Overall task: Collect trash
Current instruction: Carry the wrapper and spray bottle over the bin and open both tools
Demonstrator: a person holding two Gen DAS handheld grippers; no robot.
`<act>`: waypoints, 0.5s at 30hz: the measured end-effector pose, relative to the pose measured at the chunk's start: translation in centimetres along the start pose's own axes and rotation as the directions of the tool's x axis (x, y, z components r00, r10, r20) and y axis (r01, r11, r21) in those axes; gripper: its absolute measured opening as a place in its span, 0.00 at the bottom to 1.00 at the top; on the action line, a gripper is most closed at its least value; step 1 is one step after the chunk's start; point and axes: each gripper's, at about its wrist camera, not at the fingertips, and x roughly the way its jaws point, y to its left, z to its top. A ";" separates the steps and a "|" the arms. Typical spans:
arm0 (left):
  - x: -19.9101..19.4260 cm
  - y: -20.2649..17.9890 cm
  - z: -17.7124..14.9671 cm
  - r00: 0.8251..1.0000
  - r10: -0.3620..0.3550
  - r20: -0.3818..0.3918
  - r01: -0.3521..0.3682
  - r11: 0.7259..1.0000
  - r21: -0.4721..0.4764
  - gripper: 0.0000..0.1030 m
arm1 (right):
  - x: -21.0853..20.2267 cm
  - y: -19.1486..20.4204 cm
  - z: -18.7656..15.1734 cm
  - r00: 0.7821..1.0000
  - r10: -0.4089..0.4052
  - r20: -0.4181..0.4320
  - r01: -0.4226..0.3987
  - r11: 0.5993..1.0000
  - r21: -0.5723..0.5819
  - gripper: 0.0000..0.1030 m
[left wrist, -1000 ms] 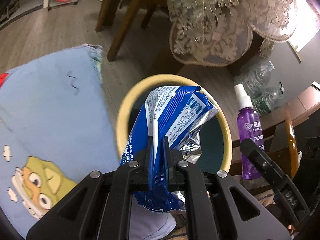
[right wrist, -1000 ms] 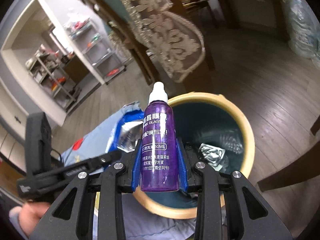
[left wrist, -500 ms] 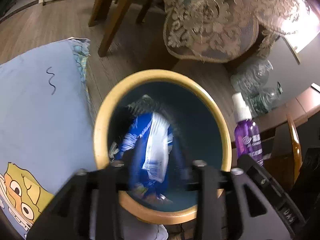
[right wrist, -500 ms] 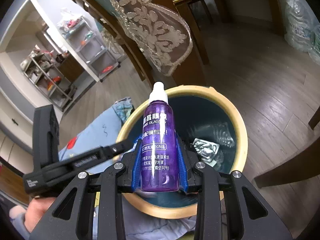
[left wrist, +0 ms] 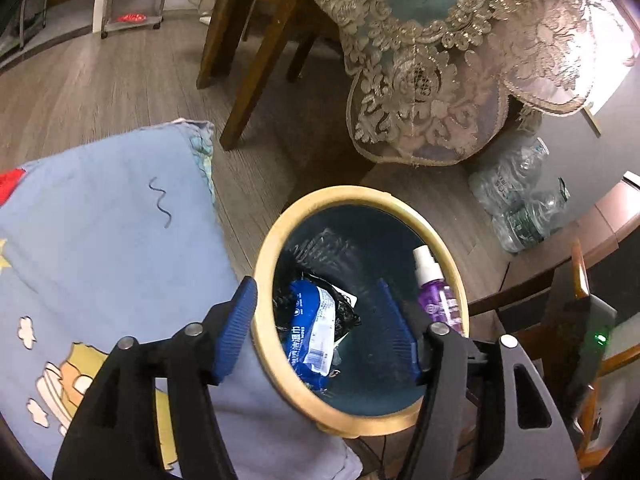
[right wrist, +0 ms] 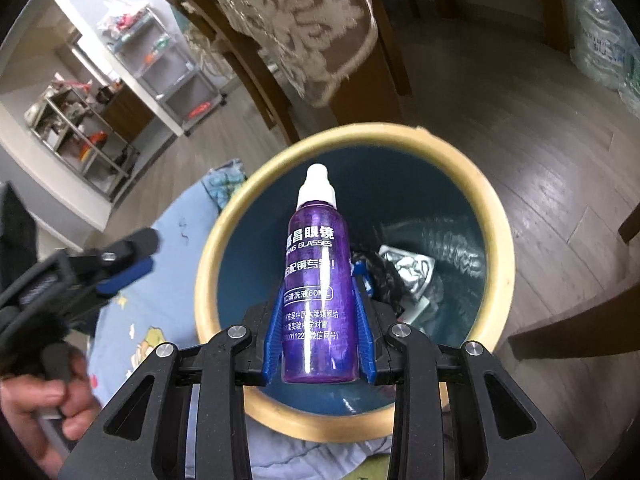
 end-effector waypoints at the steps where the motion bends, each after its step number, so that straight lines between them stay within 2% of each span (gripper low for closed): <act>1: -0.2 0.0 0.0 1.000 0.000 0.004 0.000 1.000 0.002 0.64 | 0.3 0.0 0.0 1.000 -0.006 -0.009 0.006 1.000 0.002 0.33; 8: -2.0 0.0 -0.1 1.000 -0.008 0.029 0.007 1.000 0.030 0.72 | 1.4 -0.1 -0.4 0.999 -0.033 -0.040 0.034 0.999 0.020 0.38; 15: -3.9 -0.5 -0.4 0.998 0.014 0.068 -0.020 0.996 0.081 0.80 | -0.8 0.9 -0.5 1.000 -0.012 0.000 0.012 1.000 -0.006 0.51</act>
